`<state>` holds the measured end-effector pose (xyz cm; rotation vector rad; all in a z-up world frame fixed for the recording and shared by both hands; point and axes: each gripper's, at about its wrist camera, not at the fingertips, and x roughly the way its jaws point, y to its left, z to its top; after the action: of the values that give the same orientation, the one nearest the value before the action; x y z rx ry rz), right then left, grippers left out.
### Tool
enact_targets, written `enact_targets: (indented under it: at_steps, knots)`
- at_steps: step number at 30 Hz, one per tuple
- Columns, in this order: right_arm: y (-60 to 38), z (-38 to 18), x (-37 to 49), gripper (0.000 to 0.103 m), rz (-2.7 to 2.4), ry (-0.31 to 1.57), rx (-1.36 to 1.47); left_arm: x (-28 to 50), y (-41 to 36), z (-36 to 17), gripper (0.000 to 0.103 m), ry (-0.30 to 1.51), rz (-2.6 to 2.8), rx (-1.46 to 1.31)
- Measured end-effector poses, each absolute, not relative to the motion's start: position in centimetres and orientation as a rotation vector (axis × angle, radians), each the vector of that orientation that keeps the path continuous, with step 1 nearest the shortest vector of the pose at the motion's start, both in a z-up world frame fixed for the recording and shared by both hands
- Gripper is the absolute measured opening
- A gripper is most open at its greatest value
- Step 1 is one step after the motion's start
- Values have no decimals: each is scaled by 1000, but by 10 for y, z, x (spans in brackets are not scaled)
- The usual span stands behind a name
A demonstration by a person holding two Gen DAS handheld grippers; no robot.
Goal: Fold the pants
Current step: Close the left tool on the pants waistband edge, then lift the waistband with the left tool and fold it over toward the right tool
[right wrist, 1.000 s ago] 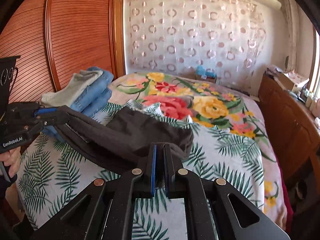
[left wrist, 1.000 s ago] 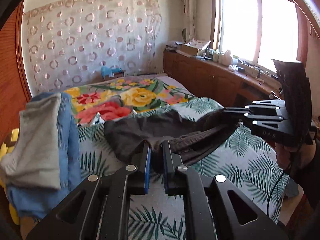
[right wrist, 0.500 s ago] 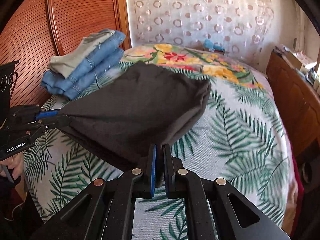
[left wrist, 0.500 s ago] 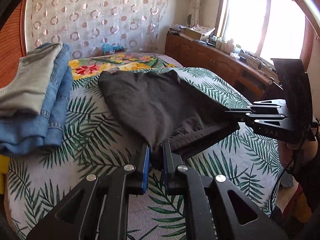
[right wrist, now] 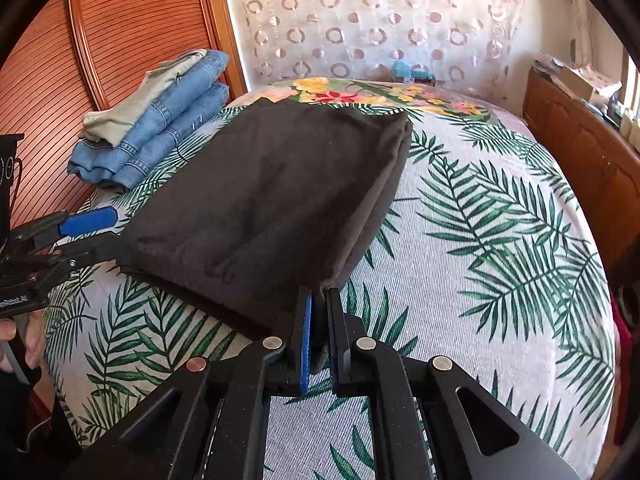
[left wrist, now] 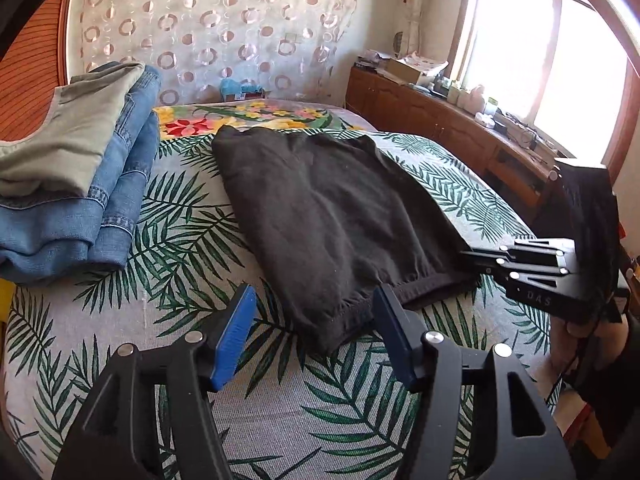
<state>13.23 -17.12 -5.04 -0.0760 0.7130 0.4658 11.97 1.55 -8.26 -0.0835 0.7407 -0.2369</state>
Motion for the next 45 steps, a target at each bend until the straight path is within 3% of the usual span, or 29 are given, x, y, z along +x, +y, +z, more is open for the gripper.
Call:
enact_targets:
  at_steps: [12, 13, 16, 22, 28, 45]
  knots:
    - [-174, -62, 129, 6, 462, 705, -56, 129, 14, -98, 62, 797, -193, -85]
    - [-174, -61, 130, 6, 463, 706, -54, 130, 14, -100, 60, 804, -200, -89]
    - [-176, -61, 131, 6, 468, 708, -46, 127, 13, -104, 38, 810, -222, -104]
    - [-177, -62, 131, 6, 470, 709, -42, 124, 13, -107, 34, 814, -233, -119]
    - [-177, -62, 130, 7, 475, 706, -42, 120, 8, -102, 15, 792, -257, -102]
    - [-198, -34, 79, 6, 547, 625, -7, 77, 8, -63, 13, 694, -342, -120]
